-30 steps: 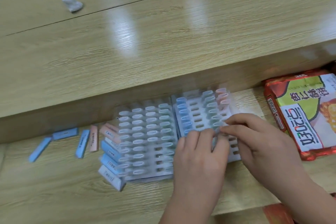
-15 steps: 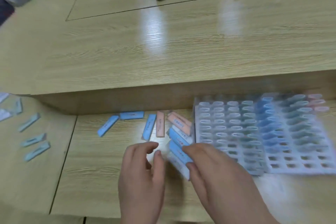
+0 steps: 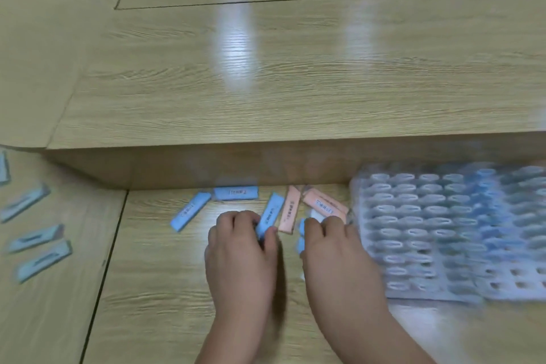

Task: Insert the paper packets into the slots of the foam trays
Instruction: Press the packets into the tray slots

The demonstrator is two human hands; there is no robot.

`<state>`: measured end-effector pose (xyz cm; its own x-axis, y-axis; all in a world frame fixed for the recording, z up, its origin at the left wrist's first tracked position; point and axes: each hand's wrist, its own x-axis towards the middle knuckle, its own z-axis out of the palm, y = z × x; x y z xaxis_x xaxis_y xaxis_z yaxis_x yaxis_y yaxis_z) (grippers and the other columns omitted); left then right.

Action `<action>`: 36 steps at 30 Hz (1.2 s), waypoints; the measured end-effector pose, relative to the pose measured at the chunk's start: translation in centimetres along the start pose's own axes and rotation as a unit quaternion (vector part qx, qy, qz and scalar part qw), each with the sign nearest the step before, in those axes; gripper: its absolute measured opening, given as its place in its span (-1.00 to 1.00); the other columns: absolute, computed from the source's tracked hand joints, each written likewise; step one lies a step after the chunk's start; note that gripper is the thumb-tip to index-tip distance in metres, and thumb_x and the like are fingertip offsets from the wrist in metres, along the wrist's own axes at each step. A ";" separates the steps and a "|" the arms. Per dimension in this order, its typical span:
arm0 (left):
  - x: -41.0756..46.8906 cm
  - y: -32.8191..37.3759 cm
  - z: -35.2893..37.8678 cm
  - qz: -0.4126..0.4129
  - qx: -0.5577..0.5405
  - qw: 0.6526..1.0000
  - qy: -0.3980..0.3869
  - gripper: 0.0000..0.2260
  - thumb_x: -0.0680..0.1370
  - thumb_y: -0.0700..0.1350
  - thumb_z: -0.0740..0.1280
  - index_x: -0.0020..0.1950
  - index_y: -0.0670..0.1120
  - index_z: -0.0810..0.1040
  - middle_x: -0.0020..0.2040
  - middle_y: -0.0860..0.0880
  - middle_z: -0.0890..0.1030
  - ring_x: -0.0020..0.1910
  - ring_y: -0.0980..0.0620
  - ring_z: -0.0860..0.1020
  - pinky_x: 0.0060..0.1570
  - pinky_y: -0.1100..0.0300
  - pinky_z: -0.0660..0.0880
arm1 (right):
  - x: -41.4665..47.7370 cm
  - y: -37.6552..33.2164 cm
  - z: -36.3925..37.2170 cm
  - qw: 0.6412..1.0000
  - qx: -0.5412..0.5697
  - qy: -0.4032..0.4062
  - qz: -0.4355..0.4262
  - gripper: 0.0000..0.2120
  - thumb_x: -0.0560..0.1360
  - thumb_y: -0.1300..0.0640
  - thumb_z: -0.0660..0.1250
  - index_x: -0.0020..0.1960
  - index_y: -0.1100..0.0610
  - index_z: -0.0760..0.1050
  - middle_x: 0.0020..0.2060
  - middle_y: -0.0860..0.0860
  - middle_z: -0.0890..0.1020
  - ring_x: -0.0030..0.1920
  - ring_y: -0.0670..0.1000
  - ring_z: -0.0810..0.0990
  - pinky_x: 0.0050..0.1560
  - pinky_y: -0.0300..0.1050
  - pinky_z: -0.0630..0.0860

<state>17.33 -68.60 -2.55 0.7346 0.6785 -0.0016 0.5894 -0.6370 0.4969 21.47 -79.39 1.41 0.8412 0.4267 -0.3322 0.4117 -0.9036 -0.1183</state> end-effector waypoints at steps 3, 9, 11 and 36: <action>0.1 -0.8 -0.7 -0.006 -0.018 1.000 0.010 -0.85 0.44 -0.12 0.48 -0.08 -0.02 0.54 -0.15 0.06 0.54 -0.10 -0.13 0.52 -0.11 0.00 0.44 | 1.2 -0.1 0.4 0.999 0.031 0.008 0.000 -0.71 0.62 0.09 0.21 0.30 0.04 0.26 0.24 0.05 0.38 0.22 0.10 0.41 0.04 -0.11 0.42; 0.1 -2.9 -1.4 -0.077 -0.182 0.980 0.005 -0.82 0.48 -0.11 0.47 -0.16 0.11 0.50 -0.22 0.13 0.61 -0.23 0.17 0.58 -0.24 0.18 0.45 | 3.2 -0.3 0.0 0.994 0.103 0.011 0.019 -0.61 0.51 -0.13 0.37 0.23 0.01 0.40 0.13 0.01 0.50 0.14 0.07 0.50 -0.18 -0.13 0.30; -0.1 -3.0 -1.5 -0.086 -0.219 0.972 0.002 -0.82 0.48 -0.13 0.47 -0.17 0.12 0.53 -0.23 0.12 0.62 -0.26 0.14 0.58 -0.26 0.21 0.42 | 3.7 -0.3 0.0 0.993 0.114 0.016 0.024 -0.60 0.49 -0.16 0.39 0.21 0.02 0.43 0.12 0.01 0.51 0.12 0.05 0.50 -0.18 -0.14 0.30; -2.9 5.3 -5.2 -0.045 -0.455 0.878 0.143 -0.92 0.43 0.02 0.47 -0.09 0.13 0.67 -0.28 0.11 0.67 -0.32 0.14 0.56 -0.28 0.40 0.52 | -3.1 8.9 -6.8 0.859 0.483 0.137 -0.100 -0.77 0.47 -0.03 0.29 0.08 -0.29 0.44 -0.22 -0.23 0.58 -0.41 -0.13 0.53 -0.39 -0.27 0.45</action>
<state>16.58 -72.08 4.60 0.5087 0.8575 0.0772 0.0333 -0.1093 0.9935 24.92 -88.51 7.76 0.8931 0.4499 0.0024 0.1861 -0.3646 -0.9124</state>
